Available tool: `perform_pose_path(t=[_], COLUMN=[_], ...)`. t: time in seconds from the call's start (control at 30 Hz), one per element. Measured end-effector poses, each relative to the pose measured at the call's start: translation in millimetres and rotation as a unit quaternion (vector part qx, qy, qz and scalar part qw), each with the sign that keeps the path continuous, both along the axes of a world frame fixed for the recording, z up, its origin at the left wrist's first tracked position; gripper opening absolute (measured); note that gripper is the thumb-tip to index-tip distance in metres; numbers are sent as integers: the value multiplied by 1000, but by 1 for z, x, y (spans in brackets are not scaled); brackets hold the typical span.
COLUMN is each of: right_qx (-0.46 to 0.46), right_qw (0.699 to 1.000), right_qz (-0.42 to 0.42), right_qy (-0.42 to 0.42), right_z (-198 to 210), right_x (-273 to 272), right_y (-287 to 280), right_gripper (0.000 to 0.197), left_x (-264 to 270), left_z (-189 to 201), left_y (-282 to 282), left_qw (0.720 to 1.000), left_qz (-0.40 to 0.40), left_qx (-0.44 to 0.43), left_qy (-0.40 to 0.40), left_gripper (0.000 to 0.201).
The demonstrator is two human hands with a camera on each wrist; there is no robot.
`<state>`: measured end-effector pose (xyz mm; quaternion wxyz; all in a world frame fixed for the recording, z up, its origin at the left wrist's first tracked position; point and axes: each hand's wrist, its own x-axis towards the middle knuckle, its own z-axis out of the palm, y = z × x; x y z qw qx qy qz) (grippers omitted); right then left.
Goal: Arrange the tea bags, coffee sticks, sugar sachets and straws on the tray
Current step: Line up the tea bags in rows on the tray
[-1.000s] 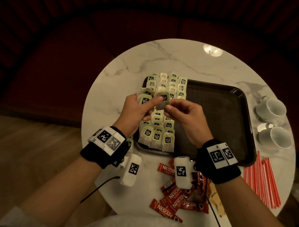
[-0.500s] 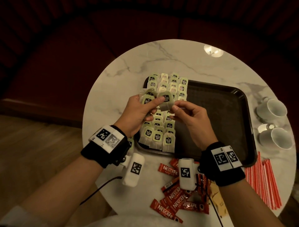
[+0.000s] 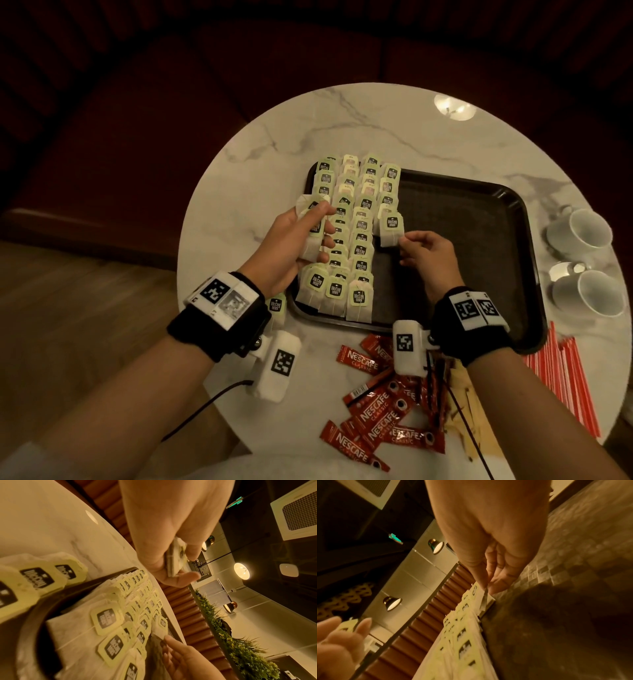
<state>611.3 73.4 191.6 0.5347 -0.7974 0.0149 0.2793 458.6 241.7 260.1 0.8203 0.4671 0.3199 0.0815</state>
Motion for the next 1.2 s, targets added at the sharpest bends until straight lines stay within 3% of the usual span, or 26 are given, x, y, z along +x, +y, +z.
perform_pose_path(t=[0.33,0.57,0.8,1.03,1.2], right_qx=[-114,-128,-37,100,125], right_qw=[987,985,987,966,961], right_qz=[67,74,98,234,247], right_qy=[-88,-84,-118,-34,-7], right_z=[-10,-6,28,61,59], right_x=[-9,-9,-22,-66,-74], right_y=[6,6,10,28,37], right_gripper=[8,13,6,19,20], left_x=[0,1,2,5,3], left_z=[-8,-7,-8,-6,-5], left_y=[-3,-3,-3,-10,-15], left_qw=[998,996,994,998,998], left_qz=[22,31,55,22,-6], left_qx=[-53,-83,-97,-40,1], left_qy=[21,12,-10,-44,-60], left_gripper=[20,21,25,26,26])
